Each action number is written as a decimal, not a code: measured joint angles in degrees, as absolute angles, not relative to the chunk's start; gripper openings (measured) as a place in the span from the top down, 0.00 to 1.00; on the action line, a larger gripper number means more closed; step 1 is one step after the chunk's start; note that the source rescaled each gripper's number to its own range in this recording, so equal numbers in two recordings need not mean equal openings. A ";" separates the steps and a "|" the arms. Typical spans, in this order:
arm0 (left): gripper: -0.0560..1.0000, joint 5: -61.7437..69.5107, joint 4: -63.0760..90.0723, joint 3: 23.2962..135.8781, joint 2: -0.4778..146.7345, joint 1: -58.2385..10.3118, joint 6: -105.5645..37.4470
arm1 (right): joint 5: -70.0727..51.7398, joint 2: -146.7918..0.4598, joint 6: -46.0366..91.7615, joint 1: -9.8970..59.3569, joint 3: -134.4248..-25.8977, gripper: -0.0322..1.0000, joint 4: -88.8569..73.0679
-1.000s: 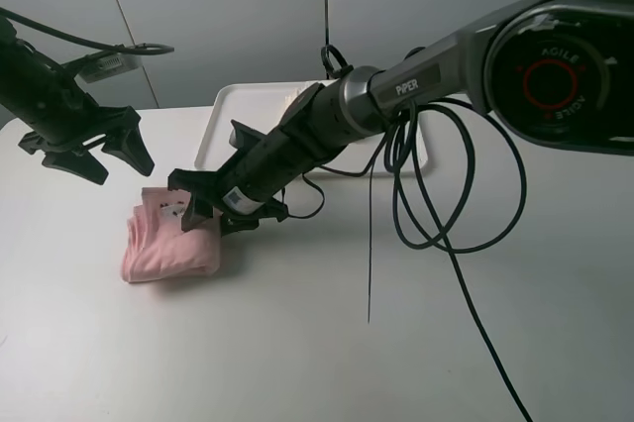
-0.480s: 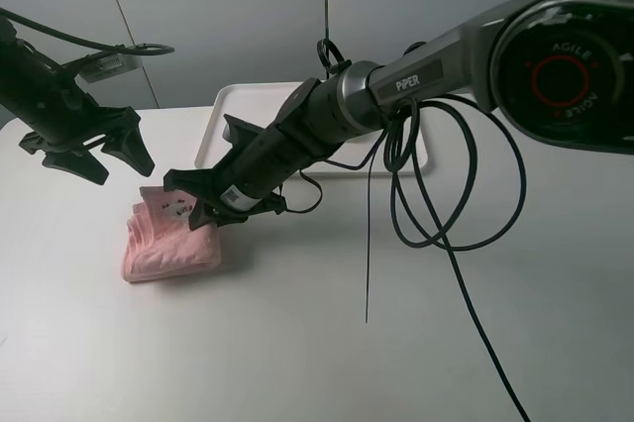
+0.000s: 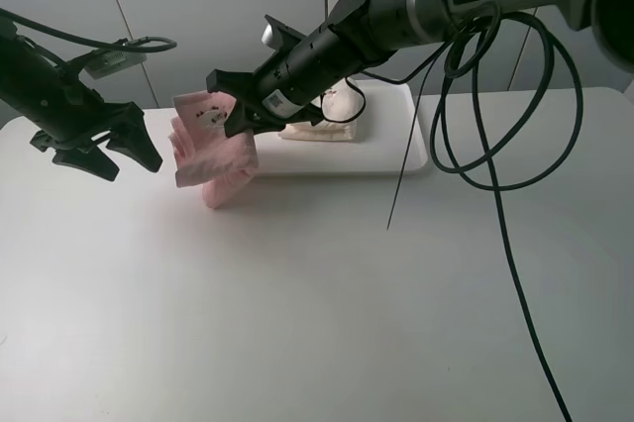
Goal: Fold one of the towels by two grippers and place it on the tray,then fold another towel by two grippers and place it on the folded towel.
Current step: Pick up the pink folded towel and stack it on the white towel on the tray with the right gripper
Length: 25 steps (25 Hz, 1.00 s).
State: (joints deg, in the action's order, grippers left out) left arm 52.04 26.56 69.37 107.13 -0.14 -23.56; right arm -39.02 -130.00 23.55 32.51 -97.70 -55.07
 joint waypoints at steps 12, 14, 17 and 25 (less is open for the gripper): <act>0.07 52.27 26.81 69.37 107.13 -0.14 -23.80 | -41.47 -131.48 21.19 23.47 -114.72 0.87 -53.21; 0.07 52.27 26.81 69.37 107.13 -0.14 -23.80 | -43.56 -133.40 20.99 21.97 -116.96 0.87 -54.54; 0.07 52.37 26.81 69.37 107.13 -0.14 -23.91 | -46.32 -137.06 20.53 19.78 -120.11 0.87 -56.96; 0.07 52.37 26.81 69.37 107.13 -0.14 -24.21 | -48.84 -144.25 18.87 15.28 -121.39 0.87 -57.04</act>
